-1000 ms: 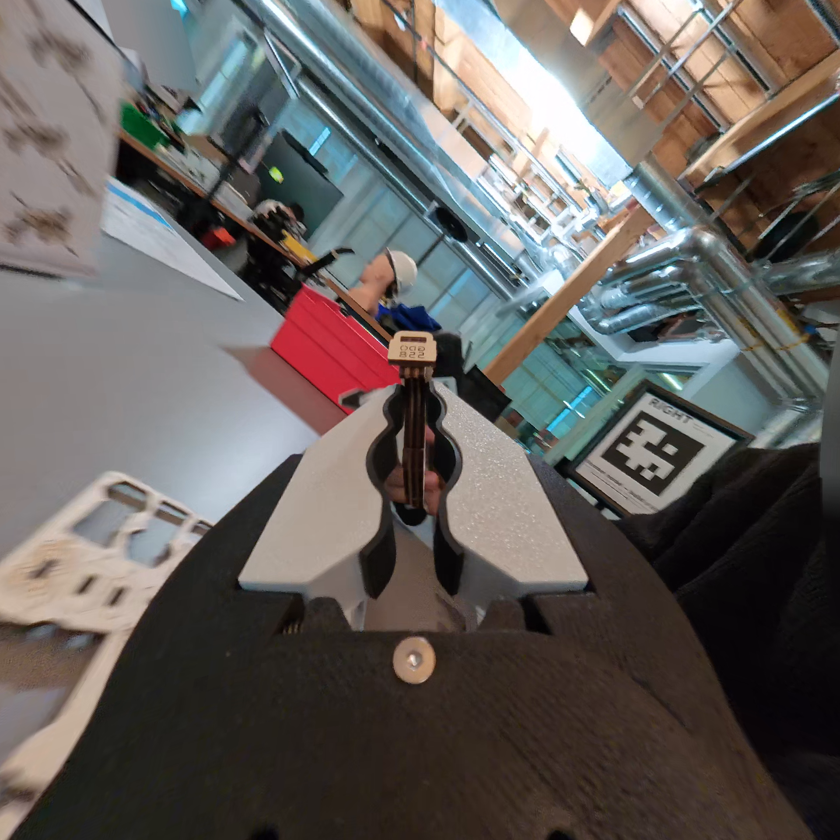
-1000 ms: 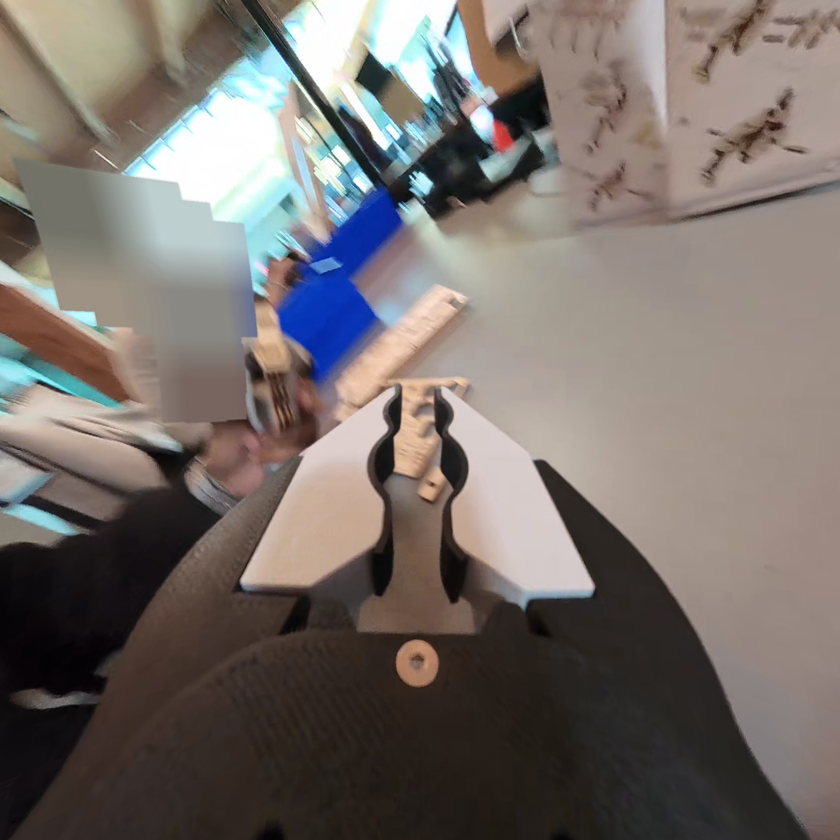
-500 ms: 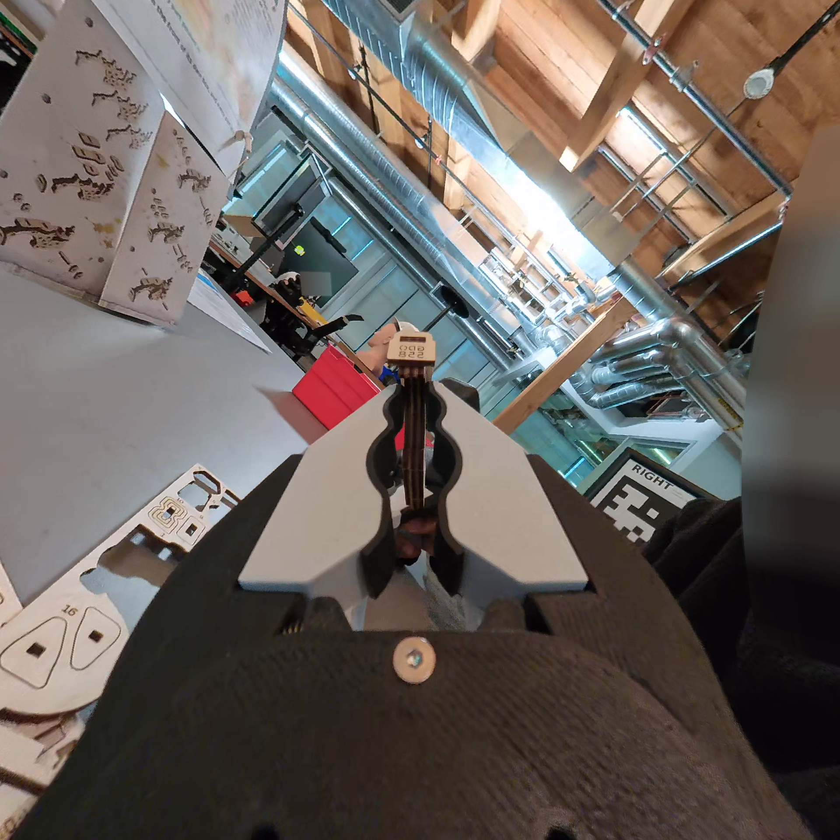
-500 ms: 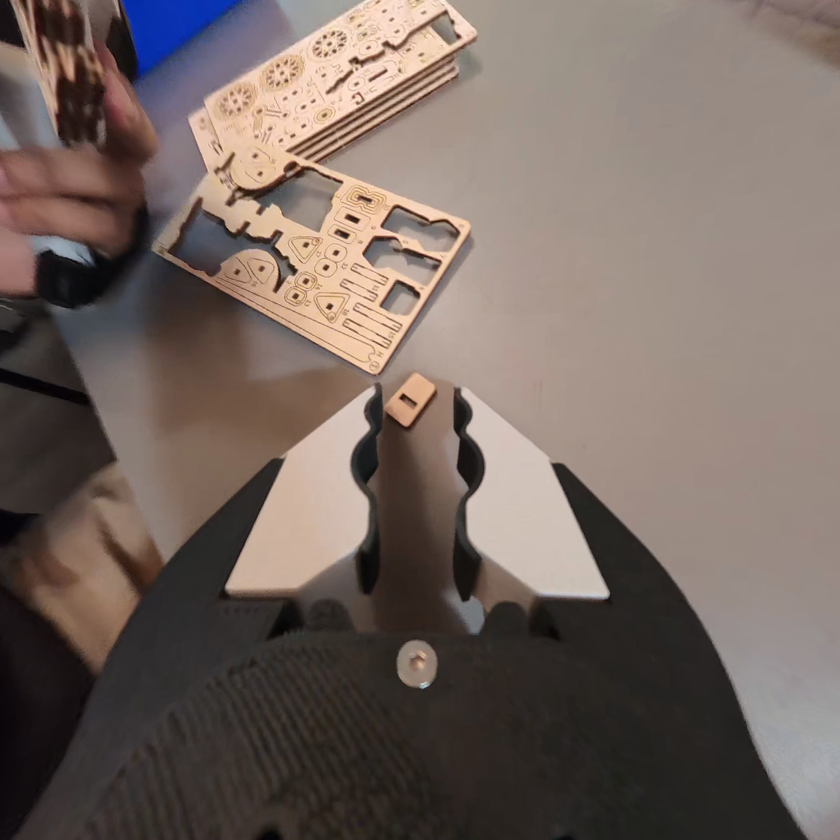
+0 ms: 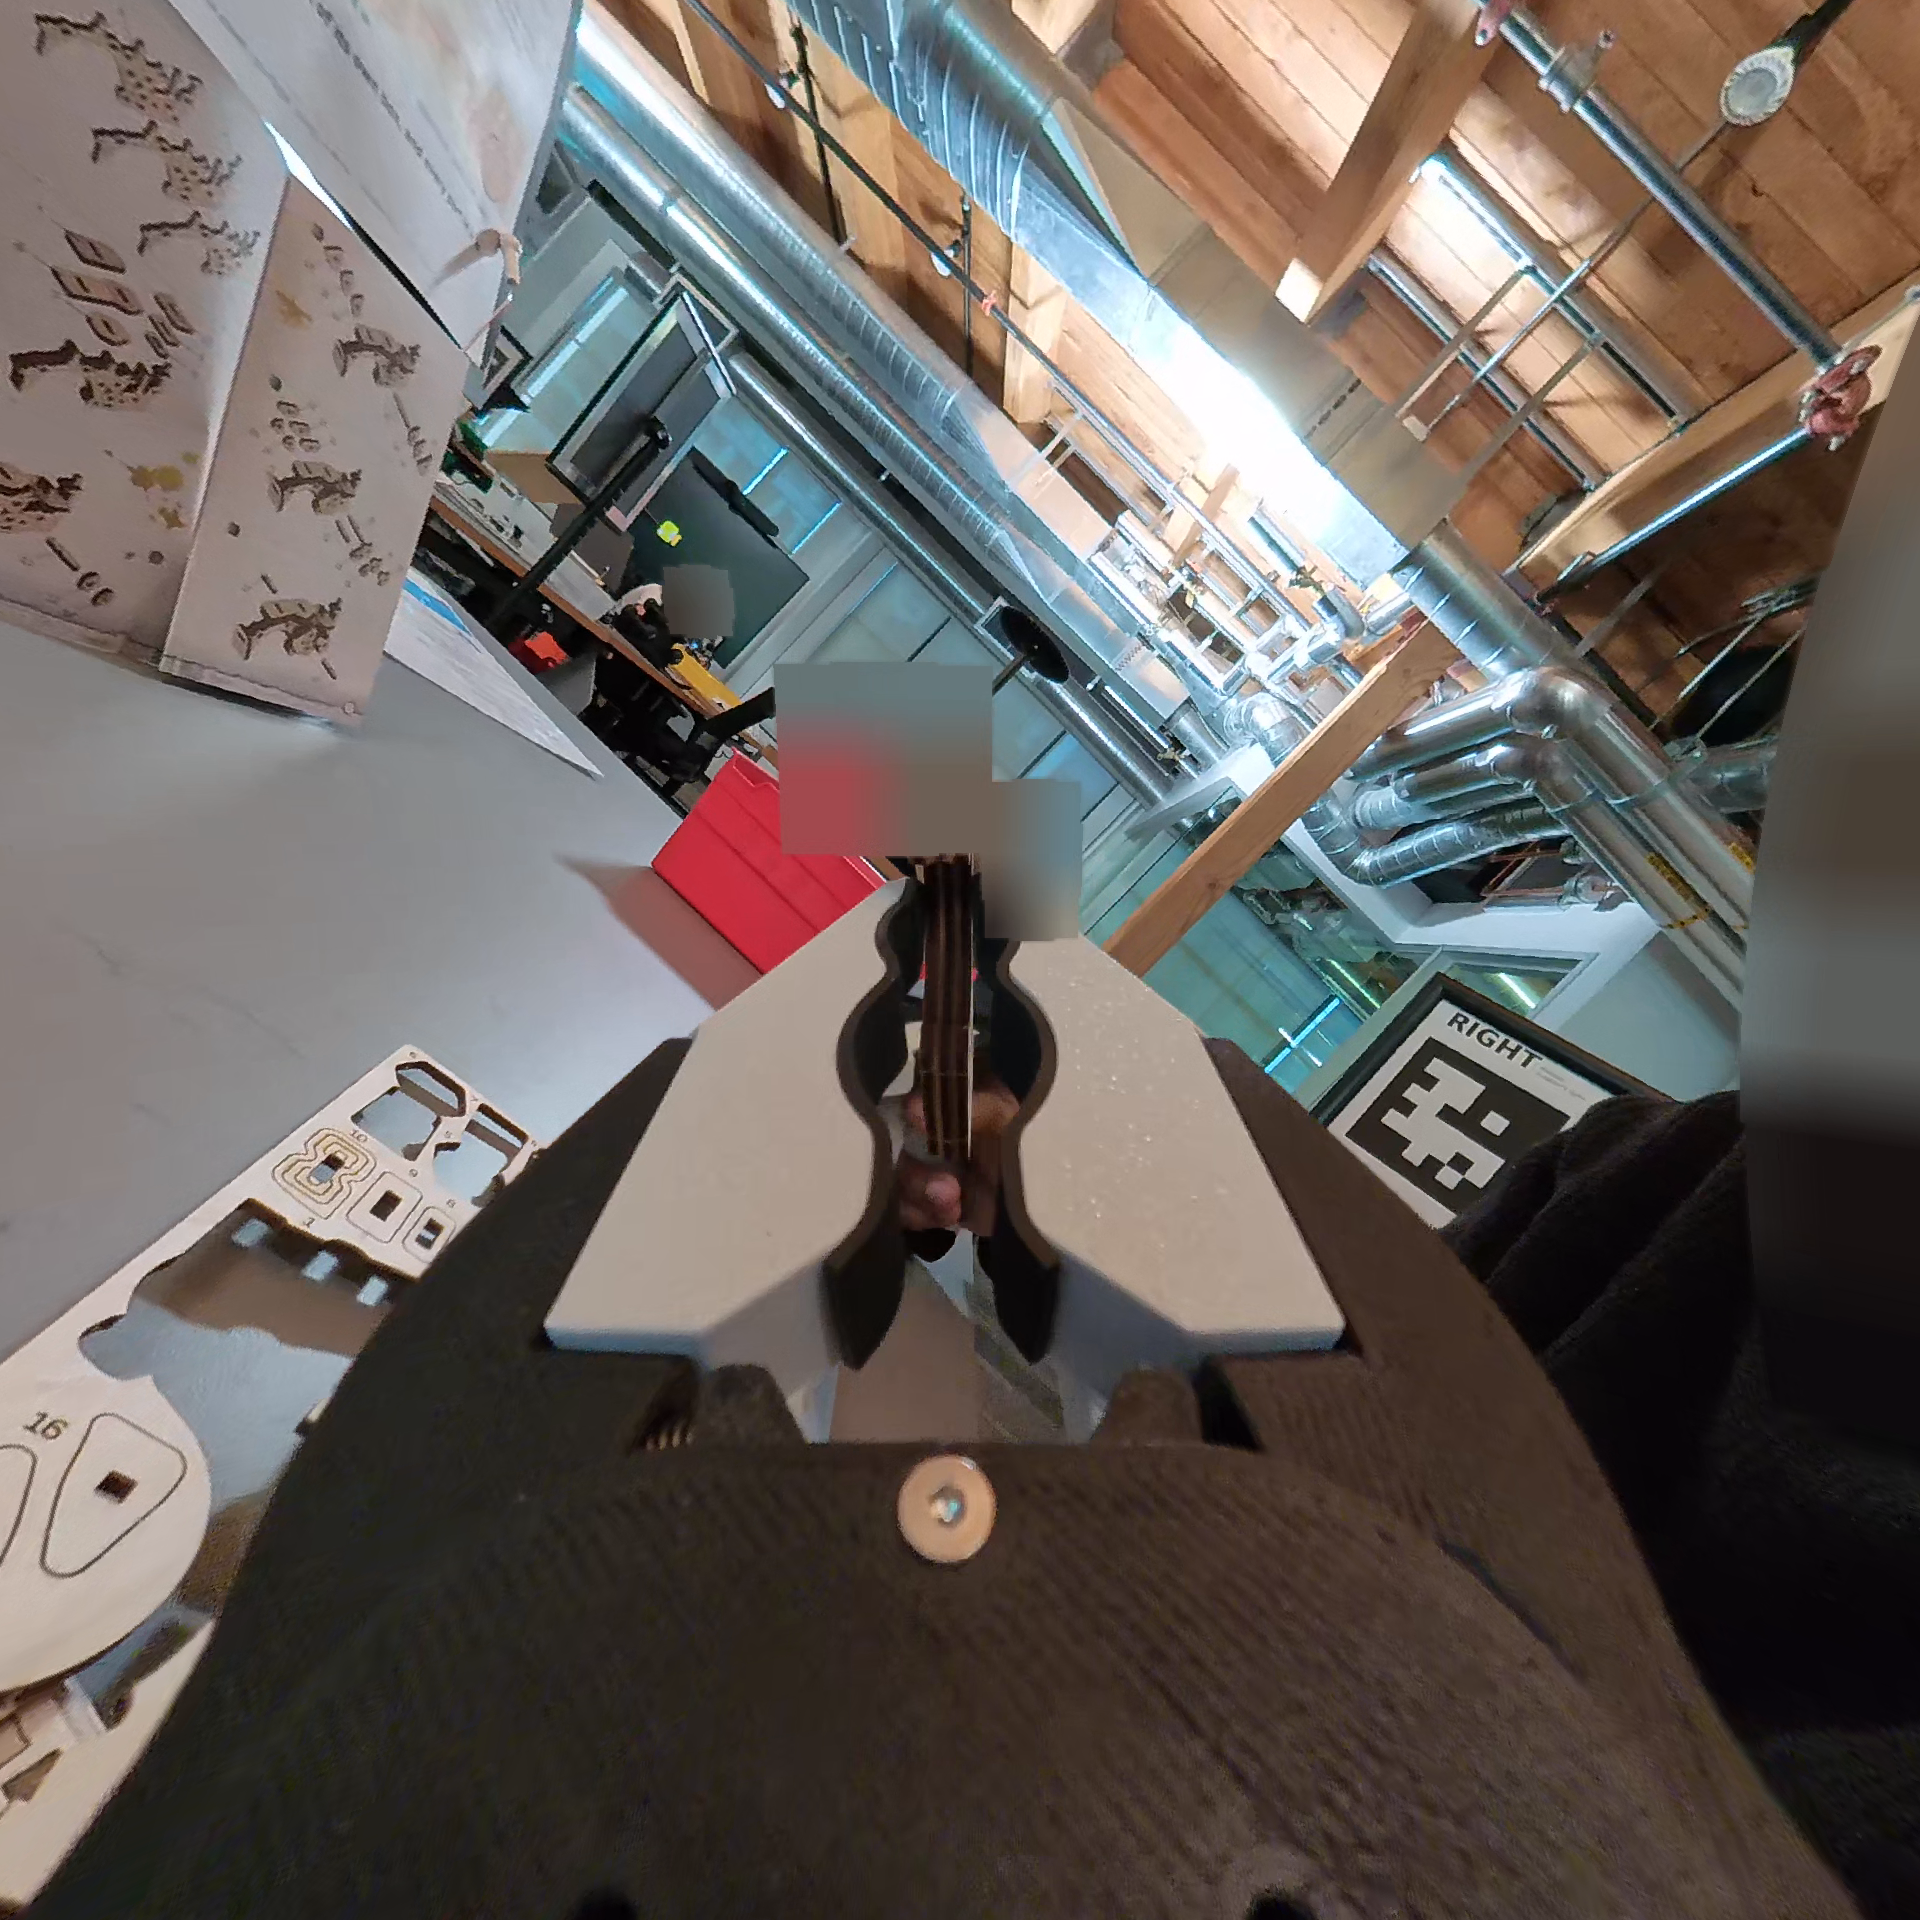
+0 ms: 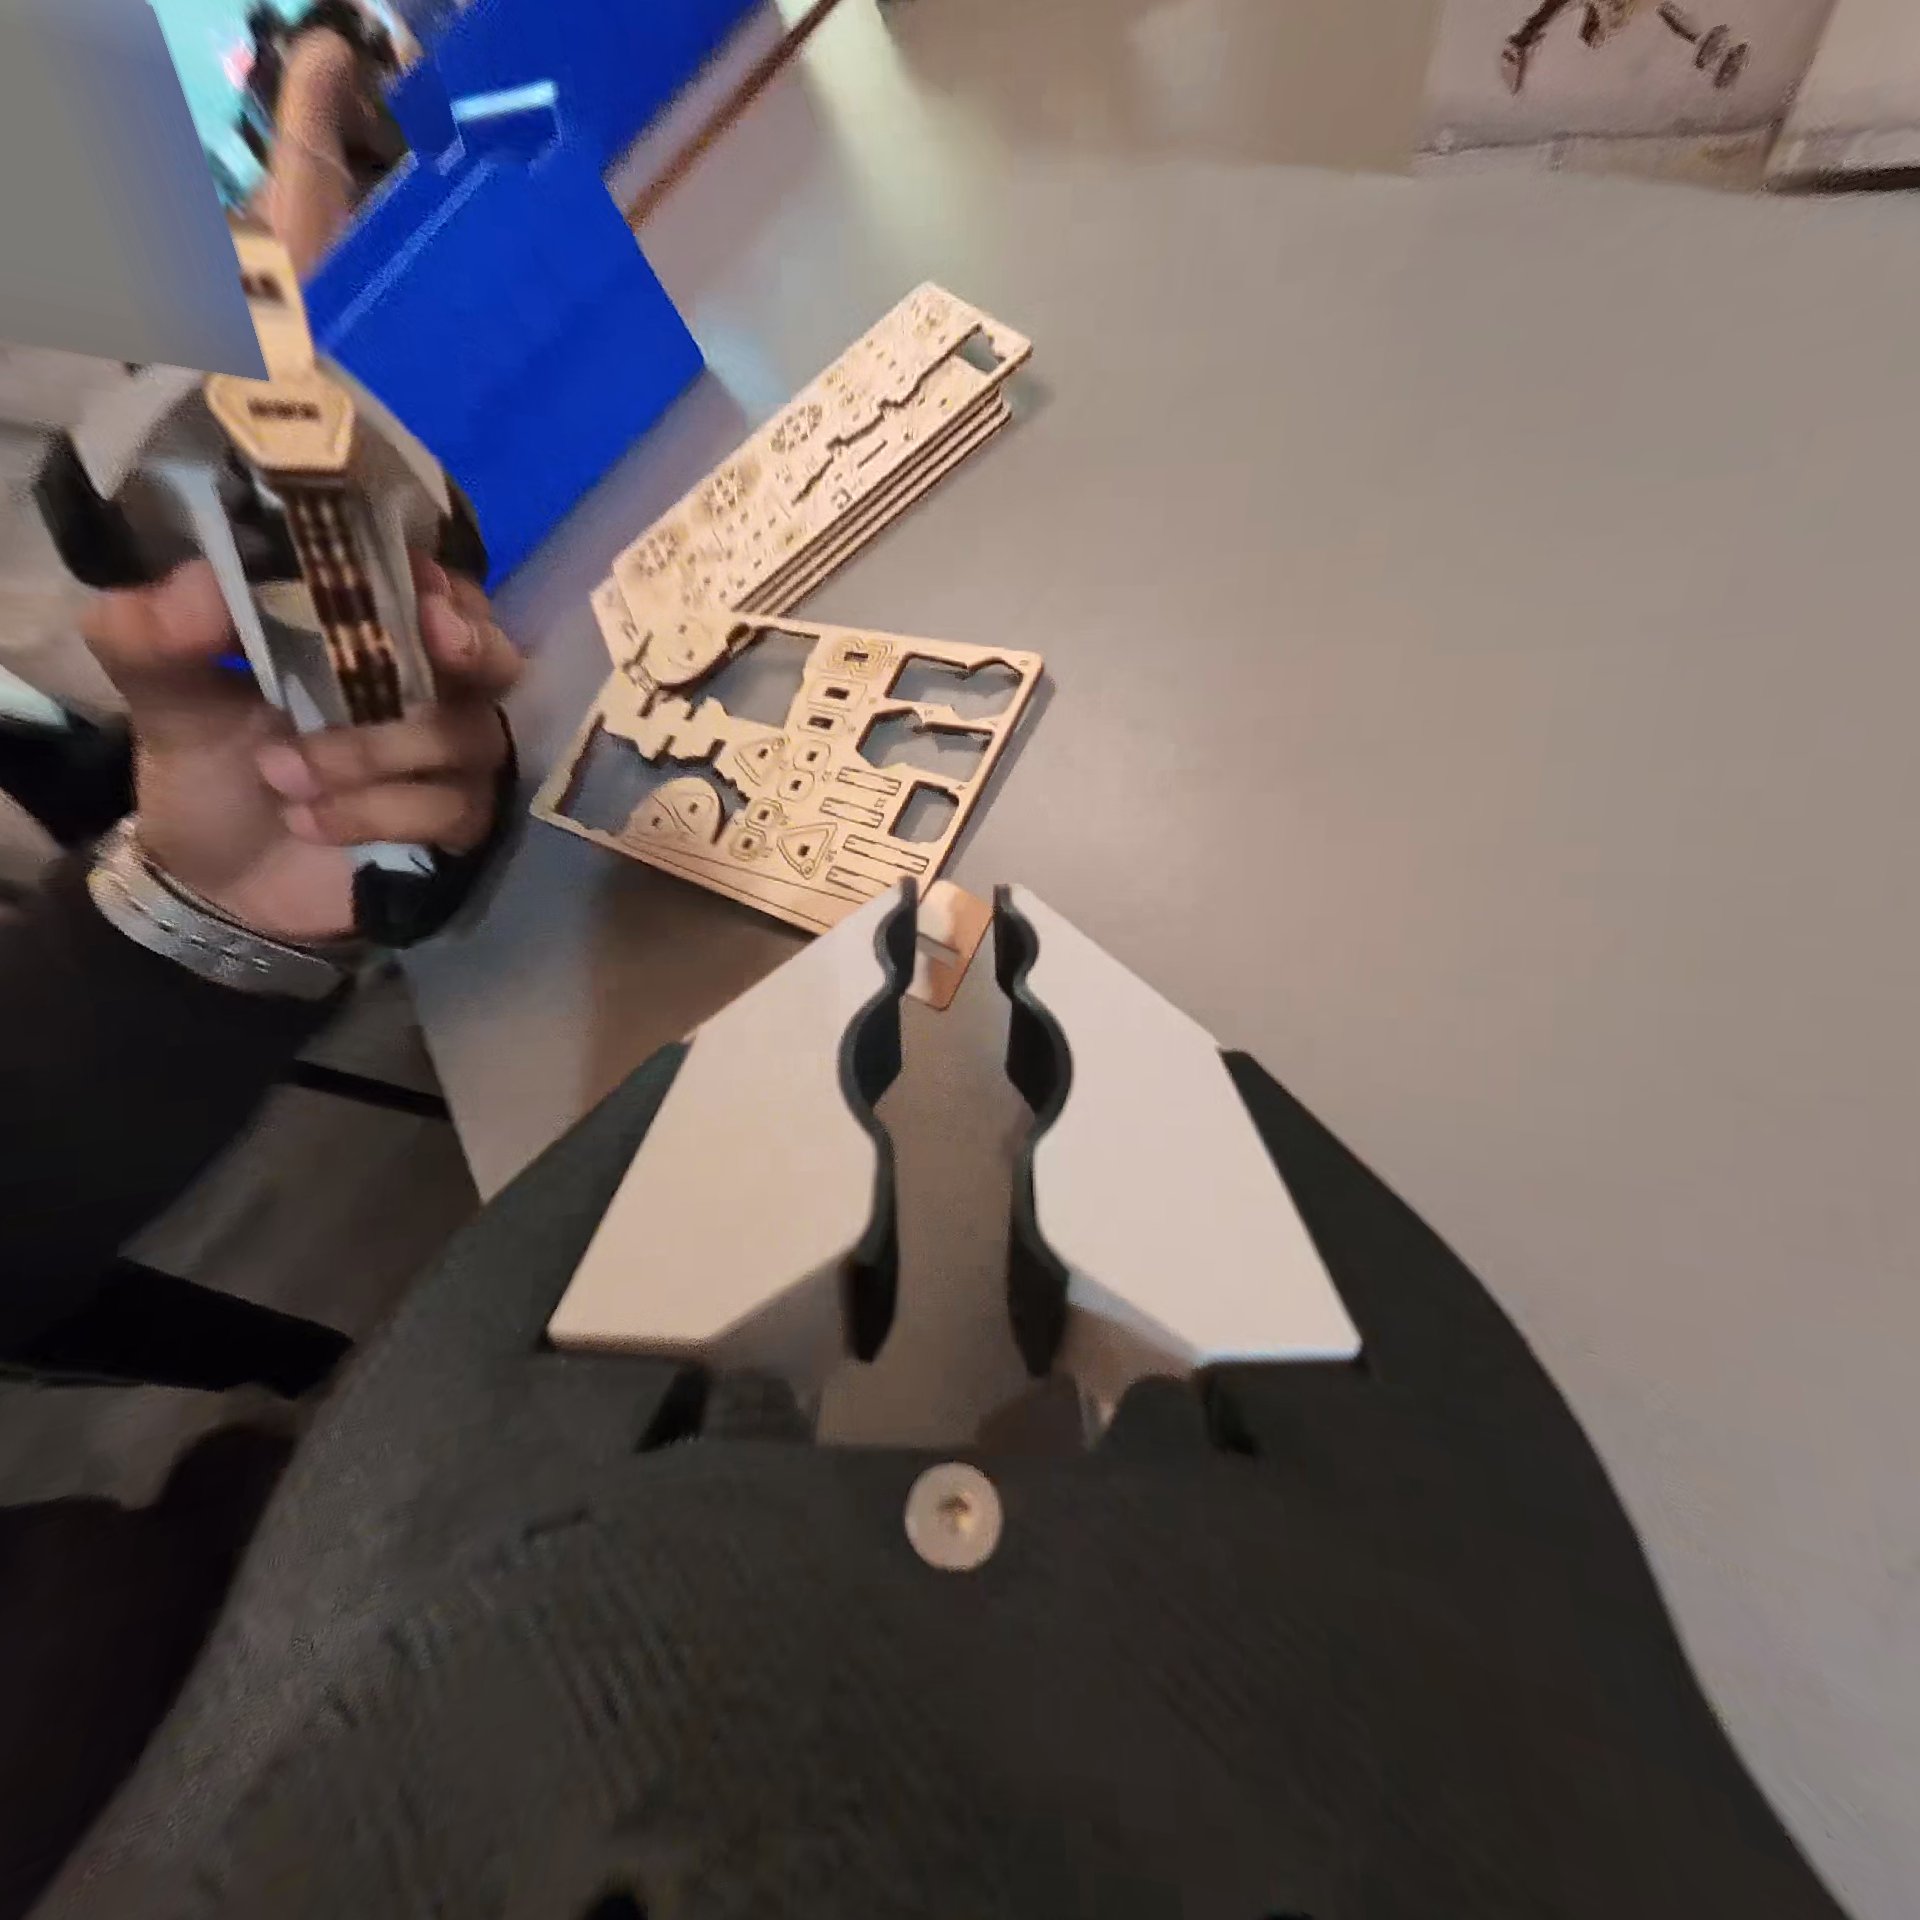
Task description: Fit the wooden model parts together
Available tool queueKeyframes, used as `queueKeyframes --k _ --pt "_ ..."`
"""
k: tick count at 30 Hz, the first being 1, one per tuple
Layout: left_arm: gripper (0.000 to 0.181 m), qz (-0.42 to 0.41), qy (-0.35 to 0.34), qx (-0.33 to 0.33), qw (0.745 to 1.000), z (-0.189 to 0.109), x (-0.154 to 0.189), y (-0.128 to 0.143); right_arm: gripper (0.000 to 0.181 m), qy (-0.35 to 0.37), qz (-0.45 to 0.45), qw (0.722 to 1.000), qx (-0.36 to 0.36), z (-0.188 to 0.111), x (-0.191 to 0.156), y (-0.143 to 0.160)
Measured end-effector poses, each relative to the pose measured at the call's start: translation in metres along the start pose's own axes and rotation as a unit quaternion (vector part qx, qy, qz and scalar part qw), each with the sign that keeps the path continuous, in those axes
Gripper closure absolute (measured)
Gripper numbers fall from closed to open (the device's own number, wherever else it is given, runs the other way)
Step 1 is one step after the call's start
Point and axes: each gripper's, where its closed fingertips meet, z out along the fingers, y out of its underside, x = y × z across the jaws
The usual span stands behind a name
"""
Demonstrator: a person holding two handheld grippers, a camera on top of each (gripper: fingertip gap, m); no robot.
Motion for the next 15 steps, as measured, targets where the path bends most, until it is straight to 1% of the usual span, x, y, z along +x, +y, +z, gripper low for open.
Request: queueKeyframes --k 3,5,6,7,8,9,11,12,13,14,15 --pt "0.174 -0.001 0.009 0.004 1.000 0.005 0.002 -0.001 0.168 -0.026 0.029 0.999 0.020 -0.009 0.002 -0.005" --pt "0.174 -0.005 0.020 -0.001 1.000 0.012 0.003 0.000 0.168 -0.076 0.057 0.995 0.044 -0.016 -0.009 -0.009" --pt "0.174 -0.013 0.030 -0.006 0.999 0.017 0.004 0.002 0.168 -0.105 0.088 0.989 0.061 -0.022 -0.013 -0.013" --pt "0.175 -0.027 0.042 -0.012 0.999 0.023 0.005 0.005 0.168 -0.137 0.125 0.979 0.080 -0.029 -0.016 -0.017" --pt "0.175 -0.043 0.058 -0.021 0.997 0.030 0.007 0.009 0.168 -0.177 0.166 0.964 0.107 -0.039 -0.019 -0.023" --pt "0.175 -0.058 0.073 -0.031 0.995 0.037 0.009 0.014 0.168 -0.220 0.209 0.942 0.141 -0.051 -0.020 -0.033" --pt "0.174 -0.081 0.097 -0.061 0.990 0.051 0.013 0.028 0.168 -0.291 0.276 0.889 0.220 -0.083 -0.015 -0.052" --pt "0.174 -0.091 0.111 -0.077 0.987 0.059 0.017 0.036 0.169 -0.316 0.294 0.866 0.254 -0.098 -0.011 -0.059" --pt "0.174 -0.099 0.123 -0.090 0.983 0.066 0.021 0.044 0.169 -0.329 0.305 0.850 0.277 -0.110 -0.007 -0.063" --pt "0.174 -0.106 0.133 -0.098 0.981 0.073 0.025 0.051 0.169 -0.325 0.307 0.848 0.287 -0.116 -0.003 -0.062" --pt "0.174 -0.114 0.143 -0.103 0.978 0.079 0.028 0.057 0.169 -0.300 0.300 0.862 0.279 -0.116 0.002 -0.057"
